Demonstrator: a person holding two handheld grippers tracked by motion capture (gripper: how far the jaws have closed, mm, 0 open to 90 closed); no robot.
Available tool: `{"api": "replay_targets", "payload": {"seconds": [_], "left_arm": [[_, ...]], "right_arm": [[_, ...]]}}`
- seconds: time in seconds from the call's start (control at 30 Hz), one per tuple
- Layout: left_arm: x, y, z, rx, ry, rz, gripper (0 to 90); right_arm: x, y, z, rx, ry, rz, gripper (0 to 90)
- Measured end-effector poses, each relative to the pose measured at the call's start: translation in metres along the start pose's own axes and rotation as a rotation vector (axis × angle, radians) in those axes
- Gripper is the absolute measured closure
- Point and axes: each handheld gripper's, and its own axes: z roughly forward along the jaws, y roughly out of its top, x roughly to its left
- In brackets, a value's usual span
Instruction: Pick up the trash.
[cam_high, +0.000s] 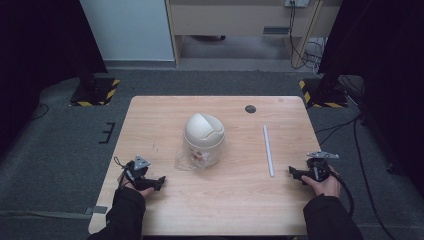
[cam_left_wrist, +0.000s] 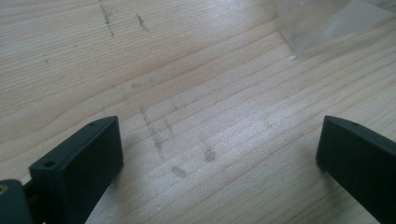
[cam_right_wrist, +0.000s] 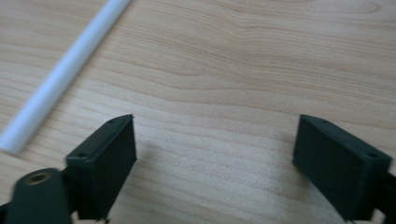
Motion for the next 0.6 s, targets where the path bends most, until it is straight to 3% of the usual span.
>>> {"api": "replay_targets", "payload": {"seconds": [0.13, 0.2, 0.27, 0.6], "left_arm": [[0.000, 0.000, 0.000, 0.002, 0.001, -0.002, 0.7], [0.000, 0.001, -0.001, 0.005, 0.001, -0.003, 1.3], [0.001, 0.001, -0.001, 0.011, 0.001, -0.003, 2.3], [0.000, 0.002, -0.001, 0.019, 0.003, -0.003, 2.9]], "right_arm": [[-0.001, 0.004, -0.008, -0.046, 0.013, -0.015, 16.2], [-0.002, 0.008, -0.019, -0.122, 0.024, -0.029, 16.1], [-0.002, 0.010, -0.025, -0.162, 0.036, -0.024, 16.1], [-0.001, 0.025, -0.048, -0.277, 0.093, -0.055, 14.8]]}}
